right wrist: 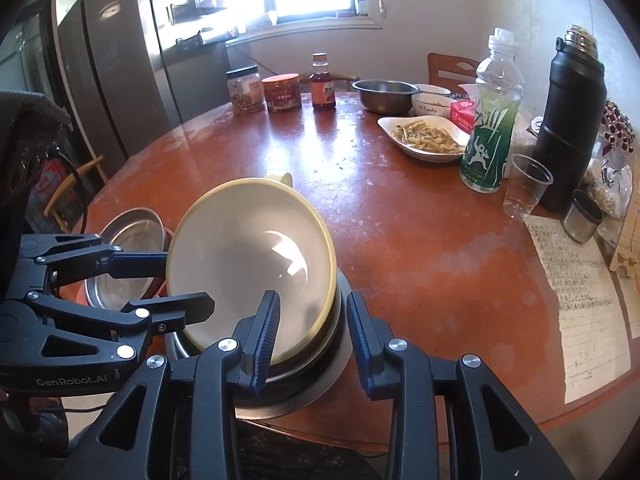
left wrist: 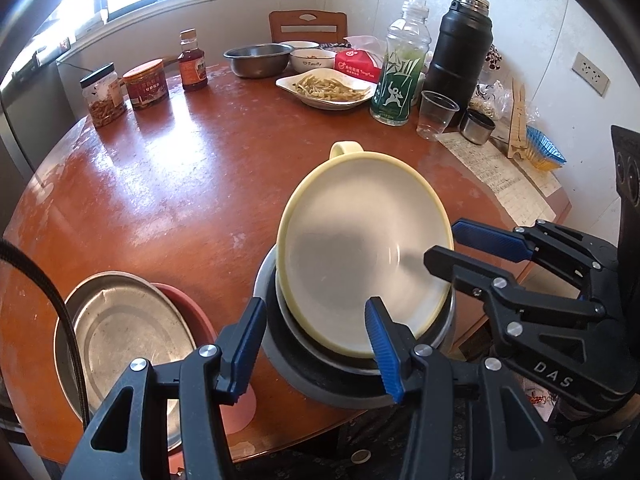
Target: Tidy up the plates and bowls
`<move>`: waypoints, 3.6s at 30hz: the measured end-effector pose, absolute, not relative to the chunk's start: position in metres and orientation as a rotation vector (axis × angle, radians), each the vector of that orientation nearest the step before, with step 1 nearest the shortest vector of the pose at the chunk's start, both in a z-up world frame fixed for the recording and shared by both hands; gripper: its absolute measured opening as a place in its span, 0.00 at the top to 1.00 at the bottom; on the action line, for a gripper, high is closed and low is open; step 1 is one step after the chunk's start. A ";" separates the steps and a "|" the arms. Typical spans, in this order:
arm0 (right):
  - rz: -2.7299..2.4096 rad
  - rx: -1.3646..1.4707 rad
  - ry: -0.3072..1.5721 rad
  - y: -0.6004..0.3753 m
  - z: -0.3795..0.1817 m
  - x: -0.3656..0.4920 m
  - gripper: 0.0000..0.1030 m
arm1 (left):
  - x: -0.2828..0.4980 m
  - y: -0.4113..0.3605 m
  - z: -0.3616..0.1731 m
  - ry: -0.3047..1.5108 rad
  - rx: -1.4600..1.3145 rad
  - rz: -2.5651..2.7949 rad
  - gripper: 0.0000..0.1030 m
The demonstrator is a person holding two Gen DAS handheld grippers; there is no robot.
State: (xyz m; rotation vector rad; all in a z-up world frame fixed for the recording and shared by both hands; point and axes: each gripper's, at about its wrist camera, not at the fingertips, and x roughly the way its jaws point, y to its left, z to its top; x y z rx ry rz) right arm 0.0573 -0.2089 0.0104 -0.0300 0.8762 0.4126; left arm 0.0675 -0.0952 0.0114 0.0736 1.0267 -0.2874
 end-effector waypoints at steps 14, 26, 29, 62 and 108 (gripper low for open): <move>0.384 -0.005 0.848 -0.223 0.022 0.056 0.57 | 0.060 -0.076 0.019 1.014 0.044 -0.250 0.50; 0.373 0.005 0.831 -0.229 0.027 0.052 0.51 | 0.051 -0.060 0.024 1.005 0.018 -0.222 0.43; 0.373 0.011 0.828 -0.232 0.028 0.051 0.49 | 0.049 -0.054 0.022 1.013 -0.006 -0.222 0.42; 0.456 0.157 0.970 -0.266 -0.020 0.056 0.55 | 0.041 -0.056 -0.017 1.121 -0.197 -0.246 0.43; 0.584 0.233 0.969 -0.255 -0.037 0.087 0.84 | 0.067 -0.051 -0.041 1.113 -0.450 -0.408 0.74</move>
